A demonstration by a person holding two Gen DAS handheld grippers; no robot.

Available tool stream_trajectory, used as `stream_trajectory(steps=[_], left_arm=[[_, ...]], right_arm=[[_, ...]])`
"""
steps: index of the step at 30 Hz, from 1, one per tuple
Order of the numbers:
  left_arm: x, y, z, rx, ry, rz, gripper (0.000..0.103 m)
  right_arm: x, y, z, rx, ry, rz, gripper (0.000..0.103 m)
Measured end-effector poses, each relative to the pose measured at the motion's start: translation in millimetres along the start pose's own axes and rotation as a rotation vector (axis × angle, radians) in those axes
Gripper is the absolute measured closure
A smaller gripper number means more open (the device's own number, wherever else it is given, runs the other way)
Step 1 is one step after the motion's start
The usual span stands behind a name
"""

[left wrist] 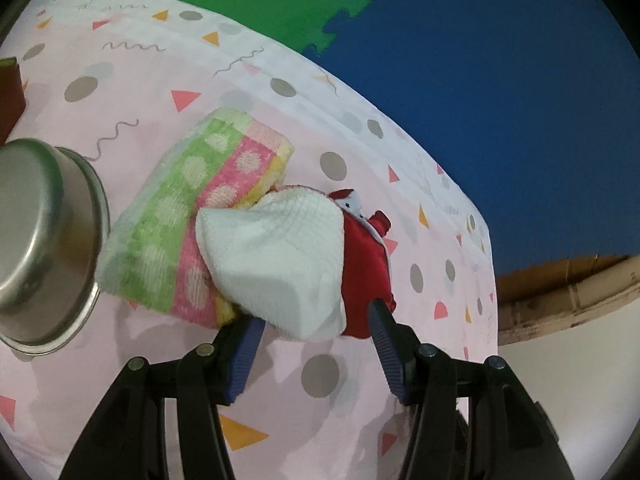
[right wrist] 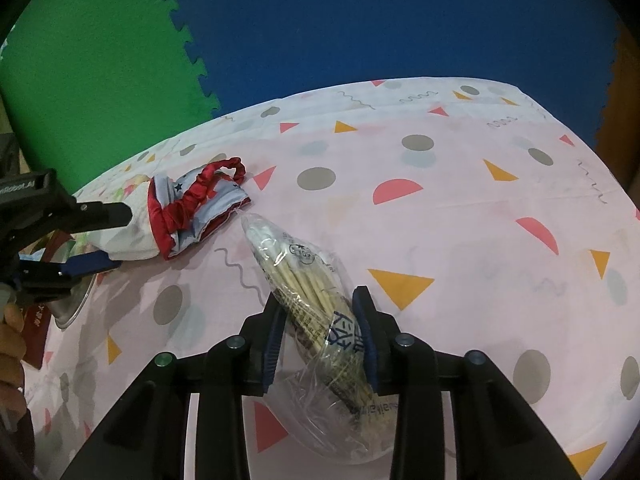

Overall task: Organize soft objects
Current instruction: 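Lower the left tool onto the white-and-red sock while the right tool holds the bag, then lift the white sock with the left tool and carry it over the tin box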

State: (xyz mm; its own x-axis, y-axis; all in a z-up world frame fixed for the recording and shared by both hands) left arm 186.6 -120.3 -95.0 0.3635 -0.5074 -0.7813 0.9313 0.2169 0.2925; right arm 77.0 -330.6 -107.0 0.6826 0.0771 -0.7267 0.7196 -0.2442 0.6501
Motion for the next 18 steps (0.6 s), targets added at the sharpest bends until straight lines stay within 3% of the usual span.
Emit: stream_trajectory(steps=[3,5,9,18], left_arm=[[1.2,-0.2,1.9,0.036,0.013,-0.001,0.082],[0.2,-1.7,3.9,0.069,0.012,0.005,0.088],[-11.8,-5.5,9.8,0.133,0.033,0.051,0.089],[-40.8,-21.2,20.4,0.274,0.085,0.071,0.089]], right_arm=[[0.0,-0.1,-0.1,0.000,0.000,0.000,0.070],[0.0,-0.1,0.0,0.000,-0.001,0.000,0.070],[0.1,-0.3,-0.3,-0.001,-0.002,0.000,0.070],[0.2,-0.4,-1.1,-0.002,-0.004,-0.001,0.070]])
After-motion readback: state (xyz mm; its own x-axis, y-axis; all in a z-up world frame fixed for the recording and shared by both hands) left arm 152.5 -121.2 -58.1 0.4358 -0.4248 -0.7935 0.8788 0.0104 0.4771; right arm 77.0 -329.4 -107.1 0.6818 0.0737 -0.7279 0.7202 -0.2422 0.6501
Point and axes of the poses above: each gripper's, at about its wrist camera, not at the fingertips, and x roughly the way its jaws point, z to its right, y to its top, the point moved 3 cm from there along x, roughly the way its jaws point, and after that the axes turned 3 degrees about y, right-handed, at the moved point
